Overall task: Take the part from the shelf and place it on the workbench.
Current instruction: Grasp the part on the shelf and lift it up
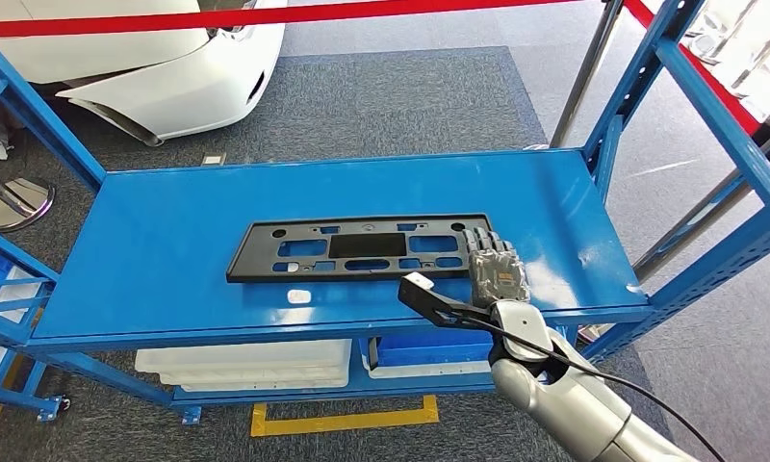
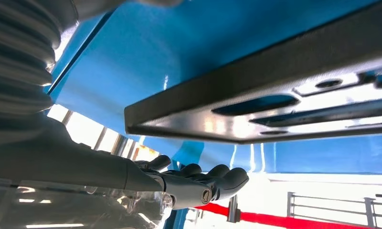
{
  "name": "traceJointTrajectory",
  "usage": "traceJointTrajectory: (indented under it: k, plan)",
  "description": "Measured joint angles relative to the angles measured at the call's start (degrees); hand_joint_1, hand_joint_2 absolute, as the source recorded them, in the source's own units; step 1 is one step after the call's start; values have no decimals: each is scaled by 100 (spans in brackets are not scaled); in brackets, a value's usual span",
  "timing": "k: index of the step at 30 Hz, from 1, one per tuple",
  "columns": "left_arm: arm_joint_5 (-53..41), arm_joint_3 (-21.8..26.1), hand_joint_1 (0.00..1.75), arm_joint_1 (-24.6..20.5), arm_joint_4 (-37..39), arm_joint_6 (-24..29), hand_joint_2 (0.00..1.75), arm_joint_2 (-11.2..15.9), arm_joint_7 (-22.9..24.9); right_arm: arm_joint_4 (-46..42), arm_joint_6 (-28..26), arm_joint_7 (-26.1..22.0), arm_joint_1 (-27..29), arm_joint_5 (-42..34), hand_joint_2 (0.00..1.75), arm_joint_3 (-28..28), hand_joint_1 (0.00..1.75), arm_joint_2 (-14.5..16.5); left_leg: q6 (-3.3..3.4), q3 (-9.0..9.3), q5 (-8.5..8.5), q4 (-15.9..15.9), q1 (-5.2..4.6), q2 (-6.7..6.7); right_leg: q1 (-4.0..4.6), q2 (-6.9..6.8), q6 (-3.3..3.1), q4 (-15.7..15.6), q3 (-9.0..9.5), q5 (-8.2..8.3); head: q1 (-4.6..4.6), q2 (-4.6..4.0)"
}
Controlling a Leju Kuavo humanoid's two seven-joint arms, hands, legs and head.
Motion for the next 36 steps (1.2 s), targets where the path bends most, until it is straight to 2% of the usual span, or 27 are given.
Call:
traceJointTrajectory:
  k: [6,9,13,20,24,36]
  plan:
    - [-5,-7,0,0,0,16,0,0,-42,1,2,7,0,-32,175,-6,175,-5,0,0,0,0,0,0,0,0,0,0,0,0,-1,0]
    - [-52,-49,0,8,0,65,0,0,-326,50,-79,-49,-2,-192,175,-63,175,-25,0,-1,0,0,0,0,0,0,0,0,-1,0,-1,0]
    - [-125,-218,0,23,0,73,0,9,-689,1001,-1034,-479,-203,-207,175,-372,175,-75,0,4,0,2,2,-2,2,-8,1,-3,8,0,-4,0]
    - [-180,-430,0,24,0,33,0,12,-755,1567,-1312,-449,-386,-51,175,-571,175,-46,4,15,2,3,5,-7,6,-10,8,-7,29,-1,-2,0]
    - [-232,-514,0,24,0,28,0,13,-767,1656,-1402,-455,-376,-27,175,-641,0,-44,12,16,8,4,5,-6,5,-9,21,-15,33,8,1,0]
    - [-316,-664,0,21,0,26,0,29,-765,1781,-1405,-452,-222,19,175,-770,0,-43,20,7,10,6,4,-5,2,-9,33,-24,26,16,10,0]
